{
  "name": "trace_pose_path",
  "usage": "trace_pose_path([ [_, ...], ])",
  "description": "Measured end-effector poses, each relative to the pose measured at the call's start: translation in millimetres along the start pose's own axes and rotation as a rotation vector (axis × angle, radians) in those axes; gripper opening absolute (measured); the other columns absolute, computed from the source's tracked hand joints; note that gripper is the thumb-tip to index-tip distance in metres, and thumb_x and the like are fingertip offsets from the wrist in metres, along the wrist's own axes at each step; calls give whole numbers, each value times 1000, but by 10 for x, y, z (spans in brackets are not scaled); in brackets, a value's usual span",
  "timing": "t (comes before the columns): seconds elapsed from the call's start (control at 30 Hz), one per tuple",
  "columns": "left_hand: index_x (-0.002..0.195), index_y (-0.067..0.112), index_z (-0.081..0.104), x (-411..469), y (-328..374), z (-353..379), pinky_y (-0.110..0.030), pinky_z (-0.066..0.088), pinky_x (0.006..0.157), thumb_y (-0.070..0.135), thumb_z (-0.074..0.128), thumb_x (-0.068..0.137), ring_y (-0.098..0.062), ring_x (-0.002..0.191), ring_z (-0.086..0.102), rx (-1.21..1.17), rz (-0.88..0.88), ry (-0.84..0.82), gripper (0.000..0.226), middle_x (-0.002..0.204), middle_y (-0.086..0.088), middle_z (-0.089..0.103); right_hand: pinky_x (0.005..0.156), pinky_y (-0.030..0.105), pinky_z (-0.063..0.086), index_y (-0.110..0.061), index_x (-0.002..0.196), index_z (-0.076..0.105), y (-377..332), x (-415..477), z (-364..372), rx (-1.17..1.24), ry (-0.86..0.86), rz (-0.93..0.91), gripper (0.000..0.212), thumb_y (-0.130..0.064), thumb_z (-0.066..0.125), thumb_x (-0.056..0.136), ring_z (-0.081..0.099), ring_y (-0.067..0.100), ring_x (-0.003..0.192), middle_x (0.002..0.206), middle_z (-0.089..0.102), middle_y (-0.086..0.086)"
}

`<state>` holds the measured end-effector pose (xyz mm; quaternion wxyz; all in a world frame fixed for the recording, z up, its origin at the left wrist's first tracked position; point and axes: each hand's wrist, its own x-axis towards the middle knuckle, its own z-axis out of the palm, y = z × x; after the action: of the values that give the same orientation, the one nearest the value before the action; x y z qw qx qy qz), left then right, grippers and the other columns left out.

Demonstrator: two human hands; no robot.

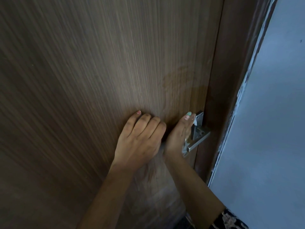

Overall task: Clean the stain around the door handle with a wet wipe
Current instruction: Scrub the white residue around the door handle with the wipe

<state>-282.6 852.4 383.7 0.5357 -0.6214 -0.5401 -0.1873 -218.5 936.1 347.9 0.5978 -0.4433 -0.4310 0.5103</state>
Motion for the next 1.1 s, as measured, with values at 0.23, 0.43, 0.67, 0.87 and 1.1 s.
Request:
trace_pose_path([
  [0.23, 95, 18, 67, 7, 16, -6, -40, 36, 103, 20, 55, 89, -20, 102, 53, -11, -3, -4, 13, 99, -1, 68, 118, 51, 0, -35, 149, -4, 296, -1, -78, -77, -28, 223, 62, -59, 13, 95, 3, 14, 147, 160, -2, -11],
  [0.43, 95, 17, 67, 8, 15, -15, -40, 36, 102, 21, 52, 90, -21, 101, 53, -14, -12, -7, 16, 99, -1, 68, 118, 52, -3, -35, 149, -7, 542, -41, -217, -212, -81, 349, 58, -55, 12, 97, 13, 26, 146, 159, 15, 1],
  [0.67, 96, 17, 66, -52, 47, 31, -40, 36, 102, 22, 50, 91, -21, 102, 54, -31, -7, -36, 18, 101, -2, 68, 120, 43, -1, -29, 147, -4, 464, -293, -215, -197, -131, 135, 66, -61, 17, 93, 3, 16, 147, 159, 3, -5],
  [0.87, 99, 16, 65, -105, 55, 32, -40, 34, 104, 23, 49, 90, -22, 103, 52, -53, 2, -78, 20, 101, -4, 67, 119, 52, 2, -27, 149, -11, 845, -779, -313, -428, -395, -29, 80, -70, 12, 85, 2, 24, 147, 160, 1, 5],
  [1.1, 98, 17, 66, -149, 58, 64, -40, 35, 105, 23, 51, 91, -20, 102, 54, -59, 7, -63, 17, 100, -1, 67, 119, 43, -7, -31, 148, -5, 891, -313, -234, -377, -133, 92, 65, -61, 12, 93, 0, 16, 147, 161, 0, -2],
])
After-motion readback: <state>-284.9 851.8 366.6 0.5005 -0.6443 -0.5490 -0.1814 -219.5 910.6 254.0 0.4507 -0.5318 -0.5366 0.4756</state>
